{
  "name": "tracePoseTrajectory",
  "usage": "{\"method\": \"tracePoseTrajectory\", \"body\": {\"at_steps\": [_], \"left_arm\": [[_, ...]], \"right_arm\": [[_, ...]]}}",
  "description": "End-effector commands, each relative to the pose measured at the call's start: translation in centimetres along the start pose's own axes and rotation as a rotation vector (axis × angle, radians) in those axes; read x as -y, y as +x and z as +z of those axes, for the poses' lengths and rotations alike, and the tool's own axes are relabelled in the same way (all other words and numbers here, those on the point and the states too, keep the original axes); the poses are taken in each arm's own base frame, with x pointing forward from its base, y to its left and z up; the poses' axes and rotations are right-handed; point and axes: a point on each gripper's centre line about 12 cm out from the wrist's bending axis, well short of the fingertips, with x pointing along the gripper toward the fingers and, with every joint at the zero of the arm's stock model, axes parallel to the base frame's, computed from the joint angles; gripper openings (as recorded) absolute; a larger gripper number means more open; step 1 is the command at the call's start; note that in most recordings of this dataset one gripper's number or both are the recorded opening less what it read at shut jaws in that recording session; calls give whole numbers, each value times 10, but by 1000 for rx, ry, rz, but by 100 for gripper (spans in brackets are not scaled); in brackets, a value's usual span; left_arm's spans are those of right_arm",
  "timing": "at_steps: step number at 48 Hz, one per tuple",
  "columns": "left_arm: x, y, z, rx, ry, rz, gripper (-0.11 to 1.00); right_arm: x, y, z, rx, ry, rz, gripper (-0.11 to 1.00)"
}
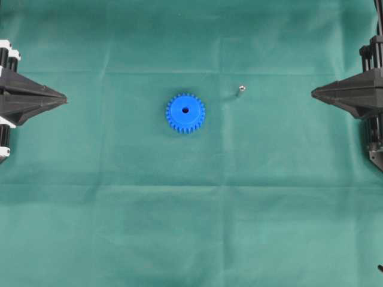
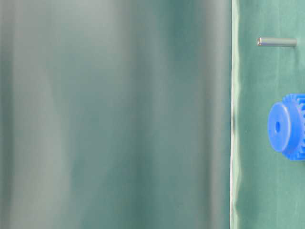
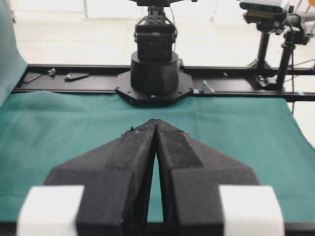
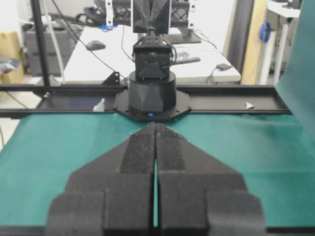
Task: Insert the shaft placed at a random location into the center hole of the medium gear at another random location.
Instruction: 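Move the right gripper open toward the upright silver shaft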
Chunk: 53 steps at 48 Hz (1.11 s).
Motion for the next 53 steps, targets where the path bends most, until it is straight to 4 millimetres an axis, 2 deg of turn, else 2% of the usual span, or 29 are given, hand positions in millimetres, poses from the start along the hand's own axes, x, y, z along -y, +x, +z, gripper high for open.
{"method": "tracePoseTrajectory", "body": {"at_steps": [1, 27, 31, 41, 43, 45, 49, 53], "left_arm": [[0, 5, 8, 0, 6, 0, 0], [0, 5, 7, -8, 6, -1, 0], [0, 5, 7, -9, 6, -1, 0], [0, 5, 7, -9, 6, 0, 0], [0, 5, 7, -9, 6, -1, 0], [0, 5, 6, -11, 6, -1, 0], [0, 5, 6, -11, 6, -1, 0], [0, 5, 6, -14, 7, -2, 0]], "right_arm": [[2, 3, 0, -9, -1, -10, 1], [28, 15, -26, -133, -5, -128, 3], [31, 18, -30, -138, -3, -140, 16], [45, 27, -53, -214, -2, -195, 77], [48, 29, -59, -234, -4, -201, 86], [50, 33, -68, -256, -6, -206, 86], [54, 39, -81, -284, -4, -217, 78], [59, 44, -95, -307, -1, -228, 79]]}}
